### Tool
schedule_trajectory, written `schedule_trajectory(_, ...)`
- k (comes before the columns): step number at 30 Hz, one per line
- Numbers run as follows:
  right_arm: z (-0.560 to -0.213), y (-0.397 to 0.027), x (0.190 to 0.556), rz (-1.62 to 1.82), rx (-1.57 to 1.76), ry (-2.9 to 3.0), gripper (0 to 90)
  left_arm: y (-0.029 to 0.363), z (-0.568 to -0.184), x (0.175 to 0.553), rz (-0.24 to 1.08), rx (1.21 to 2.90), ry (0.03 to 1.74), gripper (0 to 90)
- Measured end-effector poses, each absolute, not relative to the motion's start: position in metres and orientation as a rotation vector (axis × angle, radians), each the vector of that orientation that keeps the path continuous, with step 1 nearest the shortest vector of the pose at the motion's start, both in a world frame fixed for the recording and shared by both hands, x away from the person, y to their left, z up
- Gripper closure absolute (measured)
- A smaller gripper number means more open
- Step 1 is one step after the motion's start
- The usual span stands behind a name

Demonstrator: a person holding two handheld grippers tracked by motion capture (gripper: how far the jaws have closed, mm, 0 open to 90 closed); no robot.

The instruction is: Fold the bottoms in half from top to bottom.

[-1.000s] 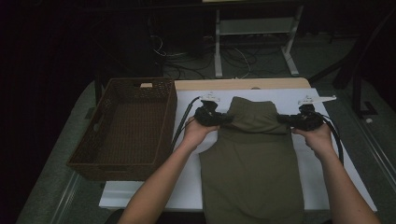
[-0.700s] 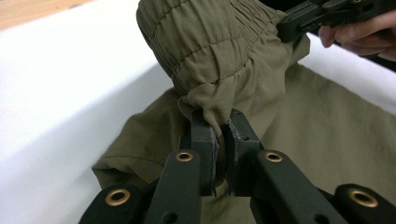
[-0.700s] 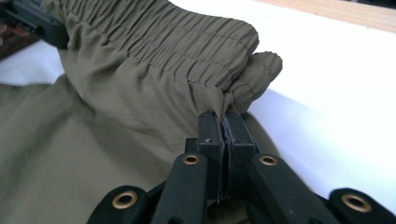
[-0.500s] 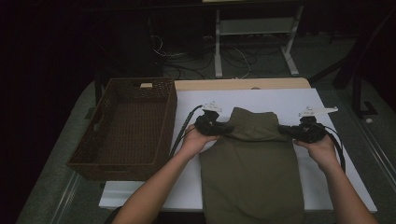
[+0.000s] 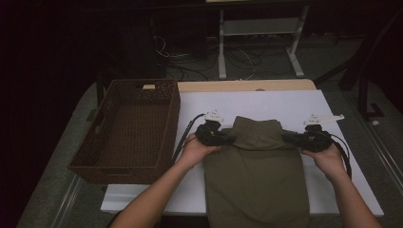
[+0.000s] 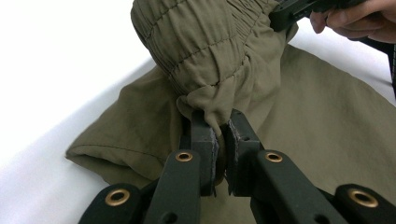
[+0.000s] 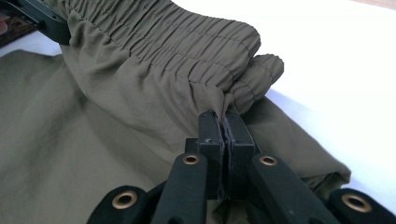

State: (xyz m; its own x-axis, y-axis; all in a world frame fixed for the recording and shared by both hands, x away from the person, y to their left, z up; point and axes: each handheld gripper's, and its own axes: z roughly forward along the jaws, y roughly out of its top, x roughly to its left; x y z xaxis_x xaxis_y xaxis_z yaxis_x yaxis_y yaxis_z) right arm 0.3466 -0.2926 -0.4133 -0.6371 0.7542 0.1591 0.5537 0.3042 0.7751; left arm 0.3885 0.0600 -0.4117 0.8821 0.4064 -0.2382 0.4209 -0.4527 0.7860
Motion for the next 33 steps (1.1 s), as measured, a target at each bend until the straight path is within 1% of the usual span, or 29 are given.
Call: schedule_trajectory(33,-0.406,-0.29,0.299,1.316,1.092,2.377,86.9,0.075,-0.398,0.332,-0.051,2.079,0.524,83.1)
